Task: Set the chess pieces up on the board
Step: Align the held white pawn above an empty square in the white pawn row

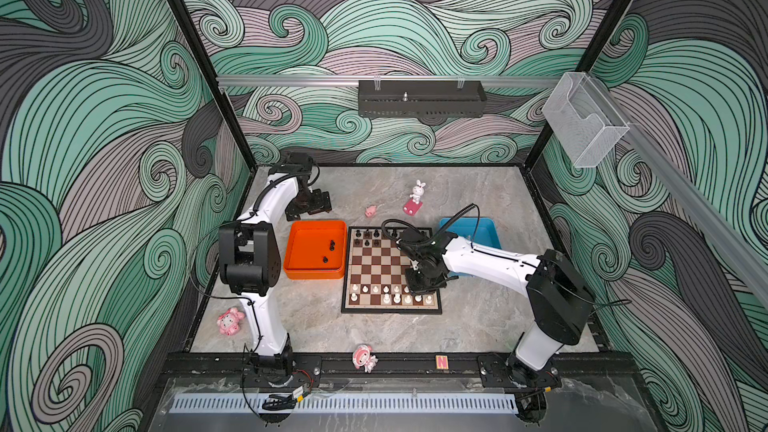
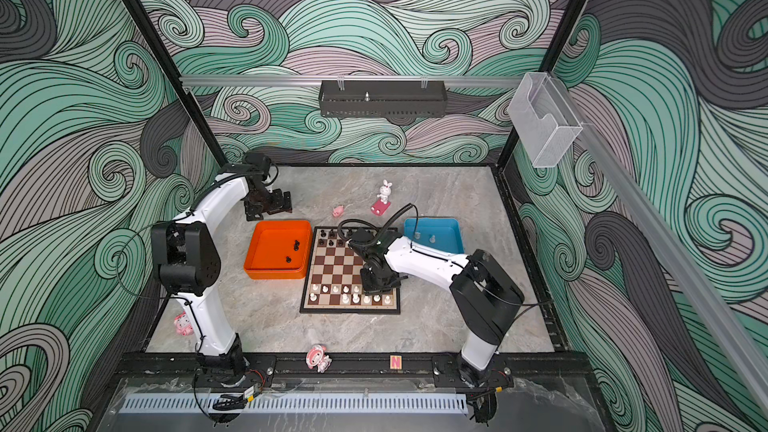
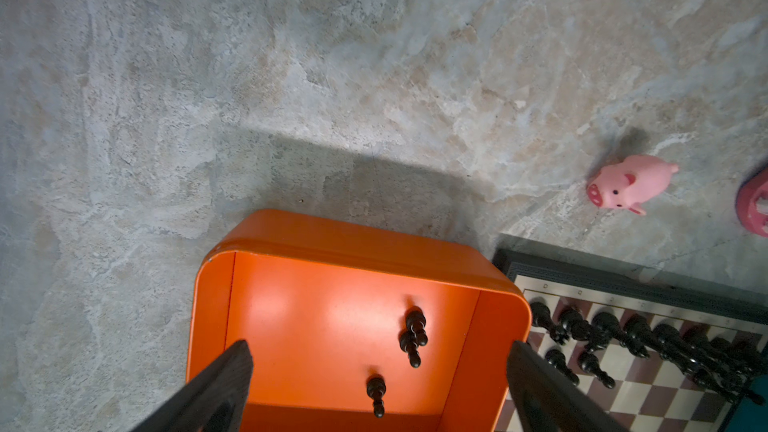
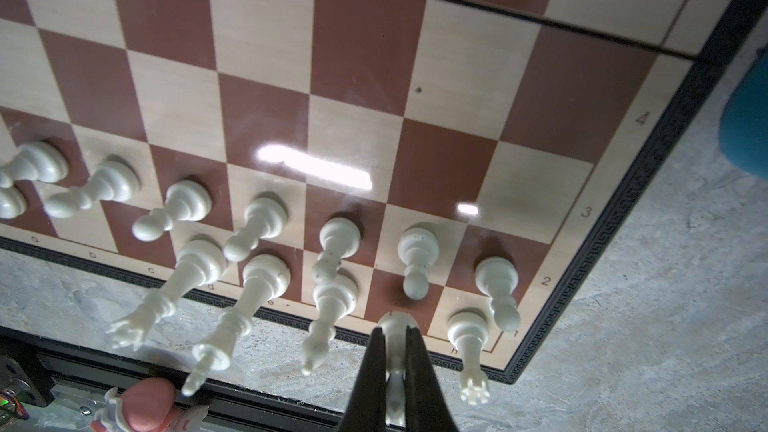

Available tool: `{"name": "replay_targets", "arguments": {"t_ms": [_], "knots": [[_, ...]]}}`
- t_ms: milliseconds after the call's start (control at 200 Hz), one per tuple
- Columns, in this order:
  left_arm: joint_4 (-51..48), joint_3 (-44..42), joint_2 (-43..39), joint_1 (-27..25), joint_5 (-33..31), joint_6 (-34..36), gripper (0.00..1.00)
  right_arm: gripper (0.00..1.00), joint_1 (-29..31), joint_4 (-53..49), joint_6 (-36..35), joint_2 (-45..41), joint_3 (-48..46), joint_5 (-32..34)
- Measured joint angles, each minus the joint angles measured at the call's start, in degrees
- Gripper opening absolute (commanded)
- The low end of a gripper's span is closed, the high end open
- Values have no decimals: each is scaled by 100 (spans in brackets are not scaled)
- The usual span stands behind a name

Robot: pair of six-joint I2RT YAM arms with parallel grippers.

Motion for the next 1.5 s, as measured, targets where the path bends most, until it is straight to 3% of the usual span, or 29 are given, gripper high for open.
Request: {"name": "replay_targets", "arguments": {"t_ms": [1501], "knots": [[0, 0, 0, 0, 0, 0, 98, 17, 0, 0, -22, 63, -9, -11]]}}
